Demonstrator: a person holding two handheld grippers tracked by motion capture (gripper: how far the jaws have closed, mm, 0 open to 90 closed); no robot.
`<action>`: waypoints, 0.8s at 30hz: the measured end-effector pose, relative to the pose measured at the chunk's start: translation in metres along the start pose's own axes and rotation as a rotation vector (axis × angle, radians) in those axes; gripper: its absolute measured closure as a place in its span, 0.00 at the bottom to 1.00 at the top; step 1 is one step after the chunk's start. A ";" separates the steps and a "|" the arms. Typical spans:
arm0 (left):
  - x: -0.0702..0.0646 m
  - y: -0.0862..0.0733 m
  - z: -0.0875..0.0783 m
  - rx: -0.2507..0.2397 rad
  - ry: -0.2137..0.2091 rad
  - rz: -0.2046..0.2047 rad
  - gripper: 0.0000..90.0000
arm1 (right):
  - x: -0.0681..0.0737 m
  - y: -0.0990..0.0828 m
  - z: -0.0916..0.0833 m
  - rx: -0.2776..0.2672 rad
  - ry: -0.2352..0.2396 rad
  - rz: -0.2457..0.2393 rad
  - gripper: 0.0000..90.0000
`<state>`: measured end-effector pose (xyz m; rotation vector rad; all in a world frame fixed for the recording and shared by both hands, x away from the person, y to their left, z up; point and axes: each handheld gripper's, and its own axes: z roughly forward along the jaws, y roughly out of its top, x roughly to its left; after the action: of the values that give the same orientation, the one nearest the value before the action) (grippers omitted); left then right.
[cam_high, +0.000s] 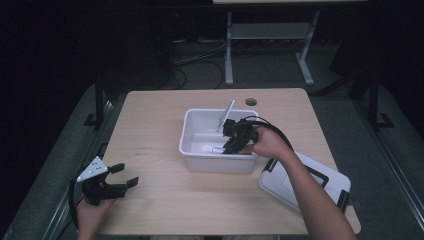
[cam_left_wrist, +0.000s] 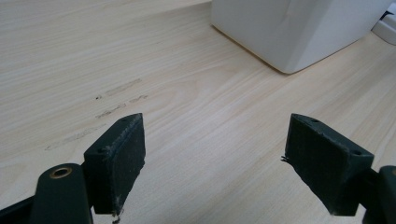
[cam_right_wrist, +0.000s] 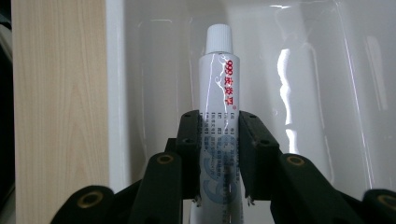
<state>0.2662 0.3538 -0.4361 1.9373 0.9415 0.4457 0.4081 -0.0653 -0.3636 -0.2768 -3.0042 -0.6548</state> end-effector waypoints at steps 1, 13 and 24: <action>0.000 0.000 0.000 -0.003 0.000 -0.002 0.22 | 0.000 0.000 0.000 0.002 -0.001 0.004 0.79; 0.001 0.000 0.001 -0.002 -0.006 -0.003 0.22 | -0.005 -0.004 0.004 -0.007 0.013 0.032 0.79; 0.000 0.001 0.003 -0.001 -0.008 0.000 0.22 | -0.007 -0.009 0.000 -0.018 0.014 0.062 0.78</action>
<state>0.2685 0.3515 -0.4371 1.9363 0.9358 0.4380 0.4130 -0.0747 -0.3680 -0.3640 -2.9647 -0.6755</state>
